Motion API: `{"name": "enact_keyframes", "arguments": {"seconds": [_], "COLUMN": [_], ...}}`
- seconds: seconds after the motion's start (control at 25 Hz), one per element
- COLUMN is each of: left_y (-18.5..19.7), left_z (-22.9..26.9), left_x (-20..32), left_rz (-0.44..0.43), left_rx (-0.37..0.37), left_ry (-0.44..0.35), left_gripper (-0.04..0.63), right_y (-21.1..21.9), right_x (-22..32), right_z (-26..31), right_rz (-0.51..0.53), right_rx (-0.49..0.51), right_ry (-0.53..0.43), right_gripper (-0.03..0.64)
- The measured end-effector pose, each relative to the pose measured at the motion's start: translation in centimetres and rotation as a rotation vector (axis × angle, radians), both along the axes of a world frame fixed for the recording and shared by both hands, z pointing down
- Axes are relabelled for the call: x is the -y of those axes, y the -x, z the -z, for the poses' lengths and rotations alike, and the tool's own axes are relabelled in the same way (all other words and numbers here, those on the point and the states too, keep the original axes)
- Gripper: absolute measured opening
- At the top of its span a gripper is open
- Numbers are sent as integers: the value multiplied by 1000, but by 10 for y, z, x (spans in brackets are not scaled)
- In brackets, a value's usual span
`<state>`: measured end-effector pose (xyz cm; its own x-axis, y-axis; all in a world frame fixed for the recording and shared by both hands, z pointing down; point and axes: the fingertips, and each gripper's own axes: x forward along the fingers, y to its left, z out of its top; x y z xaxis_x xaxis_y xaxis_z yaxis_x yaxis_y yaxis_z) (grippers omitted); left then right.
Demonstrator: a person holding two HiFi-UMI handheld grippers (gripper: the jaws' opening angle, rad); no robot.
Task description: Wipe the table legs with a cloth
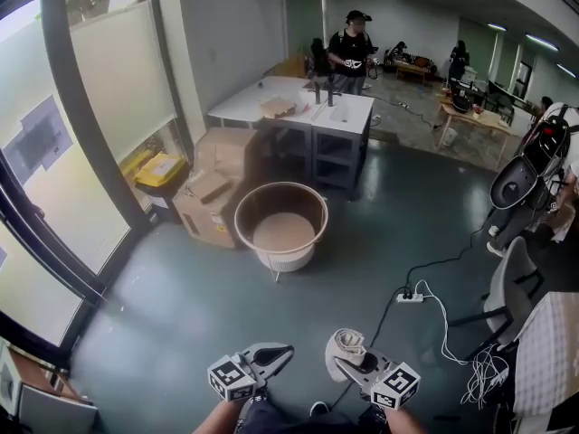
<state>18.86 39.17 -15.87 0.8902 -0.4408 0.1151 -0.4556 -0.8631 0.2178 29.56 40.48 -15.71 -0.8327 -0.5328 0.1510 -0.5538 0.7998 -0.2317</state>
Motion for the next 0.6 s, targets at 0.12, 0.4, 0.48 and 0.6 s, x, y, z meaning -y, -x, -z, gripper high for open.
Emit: {"name": "enact_keyframes", "arguments": {"seconds": [0.12, 0.4, 0.48, 0.6], "left_y": [30, 145, 175, 212], "left_z": [-2, -6, -5, -7], "left_x": [14, 66, 82, 106], "left_rz": [-13, -9, -14, -27], "left_rx": [-12, -15, -2, -2], "left_ry": [-4, -1, -16, -17], "left_gripper": [6, 6, 6, 6], "right_y": [31, 139, 166, 205], "right_x": [19, 69, 87, 112], "right_z": [-5, 0, 1, 2], "right_rz": [-16, -21, -33, -50], "right_rx": [-35, -79, -87, -95], "right_ry": [14, 29, 26, 27], "right_gripper": [81, 81, 81, 81]}}
